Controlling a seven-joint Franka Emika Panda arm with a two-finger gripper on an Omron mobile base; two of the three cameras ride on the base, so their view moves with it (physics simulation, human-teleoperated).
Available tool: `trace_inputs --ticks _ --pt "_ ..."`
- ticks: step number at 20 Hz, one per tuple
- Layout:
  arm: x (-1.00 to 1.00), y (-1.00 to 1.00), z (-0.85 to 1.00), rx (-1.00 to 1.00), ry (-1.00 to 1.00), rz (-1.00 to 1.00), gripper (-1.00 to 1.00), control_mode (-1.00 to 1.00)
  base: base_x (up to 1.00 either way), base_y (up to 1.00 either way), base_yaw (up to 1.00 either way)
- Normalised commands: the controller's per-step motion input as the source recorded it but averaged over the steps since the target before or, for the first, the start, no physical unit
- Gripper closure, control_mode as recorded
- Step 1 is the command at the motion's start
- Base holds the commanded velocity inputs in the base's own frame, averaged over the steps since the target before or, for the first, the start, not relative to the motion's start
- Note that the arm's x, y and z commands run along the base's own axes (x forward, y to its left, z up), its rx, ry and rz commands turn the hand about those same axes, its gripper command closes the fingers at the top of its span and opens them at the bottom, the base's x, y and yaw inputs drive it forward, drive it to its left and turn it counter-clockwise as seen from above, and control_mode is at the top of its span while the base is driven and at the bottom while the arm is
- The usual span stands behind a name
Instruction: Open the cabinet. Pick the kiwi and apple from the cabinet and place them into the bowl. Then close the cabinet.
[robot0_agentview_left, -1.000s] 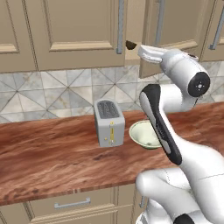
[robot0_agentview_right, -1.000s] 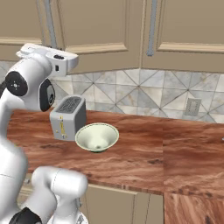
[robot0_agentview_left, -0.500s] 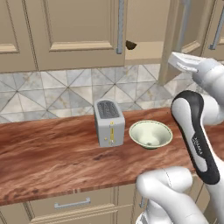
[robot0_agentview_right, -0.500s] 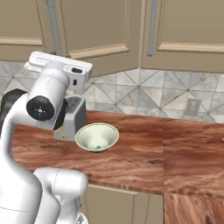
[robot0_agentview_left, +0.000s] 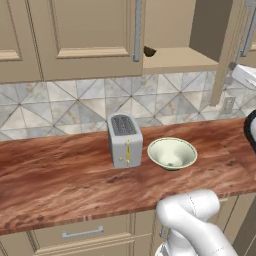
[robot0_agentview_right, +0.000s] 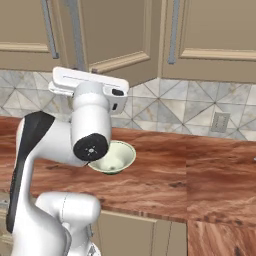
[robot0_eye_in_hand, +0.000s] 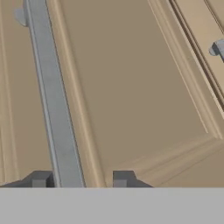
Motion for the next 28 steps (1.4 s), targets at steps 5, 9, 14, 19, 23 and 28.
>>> trace_inputs --ticks 5,9,14,19,23,28 --pt "-0.02 -0.12 0.03 0.01 0.0 0.02 -1.0 -1.0 0.0 0.0 0.0" --pt "-0.86 -0.09 0.0 0.0 -0.08 0.0 -1.0 -1.0 0.0 0.0 0.0" --pt "-1.0 -0.05 -0.04 0.0 -0.07 0.0 -1.0 -1.0 0.0 0.0 0.0" --pt "-0.83 0.5 -0.19 -0.06 0.0 -0.13 -1.0 -1.0 0.0 0.0 0.0" --pt "-0.14 0.95 -0.18 -0.1 -0.06 -0.55 -1.0 -1.0 0.0 0.0 0.0" --pt "0.11 0.86 -0.22 -0.09 -0.04 -0.74 -1.0 -1.0 0.0 0.0 0.0"
